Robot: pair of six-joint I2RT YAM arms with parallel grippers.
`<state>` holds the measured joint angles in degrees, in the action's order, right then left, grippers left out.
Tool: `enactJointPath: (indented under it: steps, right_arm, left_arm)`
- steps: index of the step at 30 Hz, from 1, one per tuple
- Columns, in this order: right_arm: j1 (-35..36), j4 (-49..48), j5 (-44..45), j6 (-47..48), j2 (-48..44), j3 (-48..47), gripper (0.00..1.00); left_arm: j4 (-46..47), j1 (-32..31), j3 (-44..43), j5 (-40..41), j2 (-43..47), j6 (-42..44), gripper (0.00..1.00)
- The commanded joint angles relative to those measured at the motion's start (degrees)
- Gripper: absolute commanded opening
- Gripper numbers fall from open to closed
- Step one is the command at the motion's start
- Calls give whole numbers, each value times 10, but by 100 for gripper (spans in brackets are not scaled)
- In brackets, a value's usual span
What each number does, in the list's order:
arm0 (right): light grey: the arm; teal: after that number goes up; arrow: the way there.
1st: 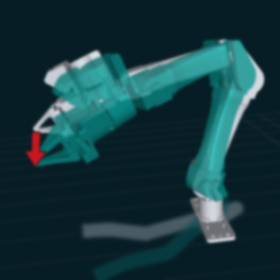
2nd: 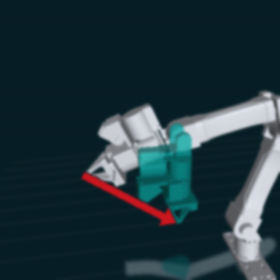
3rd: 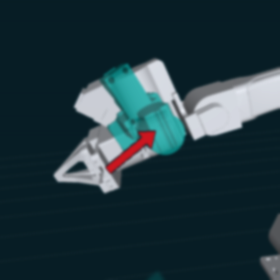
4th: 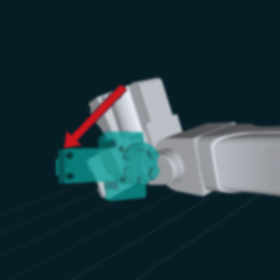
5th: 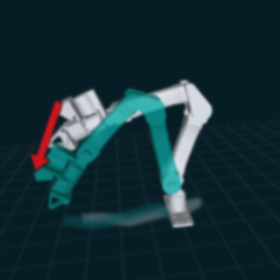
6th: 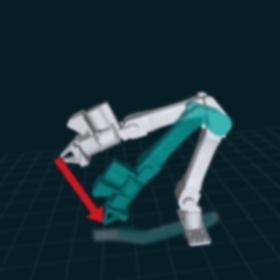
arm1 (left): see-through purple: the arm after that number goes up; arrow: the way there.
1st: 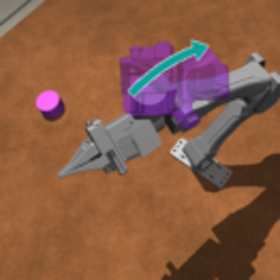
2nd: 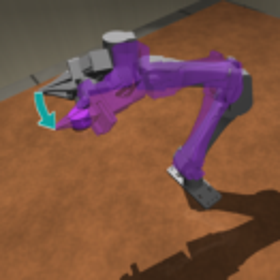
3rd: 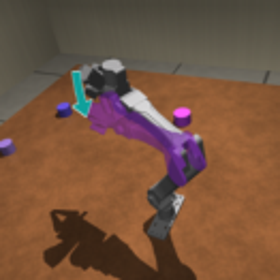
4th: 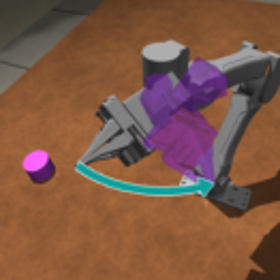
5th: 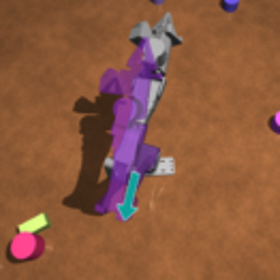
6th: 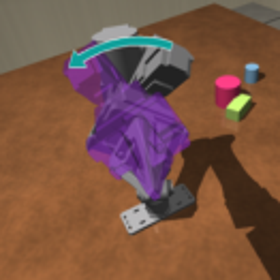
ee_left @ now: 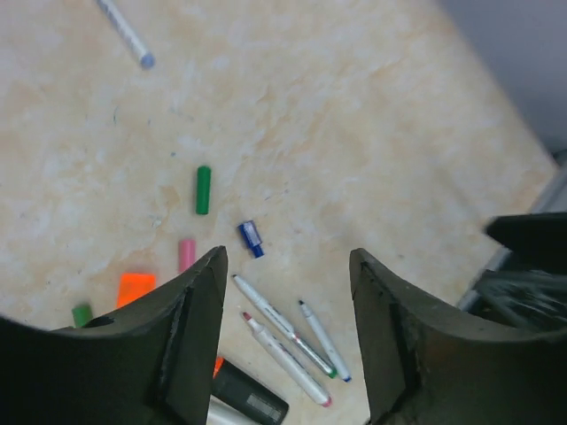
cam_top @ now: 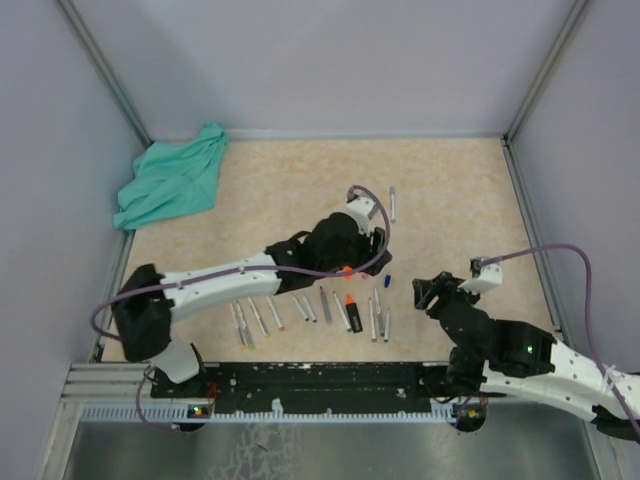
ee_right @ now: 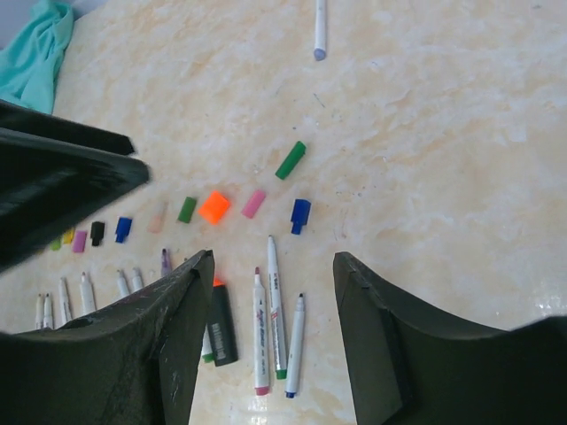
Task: Open the pen caps
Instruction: Place the pen cap at the center of the board, then pick up the pen from the center of the board.
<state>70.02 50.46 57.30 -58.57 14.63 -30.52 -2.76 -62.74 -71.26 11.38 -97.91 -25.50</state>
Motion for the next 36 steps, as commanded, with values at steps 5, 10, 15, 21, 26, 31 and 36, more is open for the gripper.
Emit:
enactJointPath:
  steps: [5,10,15,21,26,31,36]
  right_arm:
    - [4,-171,-30,216,8,-40,57]
    - [4,-284,-24,363,35,-37,57]
    - [-2,-407,-14,480,97,-33,60]
    - [-218,-427,-241,436,226,-79,60]
    - [-364,-460,-422,416,355,-114,62]
    - [-391,-465,-463,432,510,-203,64]
    - [-416,-401,-467,414,670,-321,64]
  left_arm:
    - [15,32,80,-70,231,140,84]
    - [-49,153,122,-123,333,163,96]
    - [-53,239,186,-131,388,197,99]
    - [-52,243,209,-91,423,238,100]
    - [-36,243,236,-54,449,255,99]
    - [-27,242,248,-25,445,267,100]
    - [-20,243,254,-4,442,275,99]
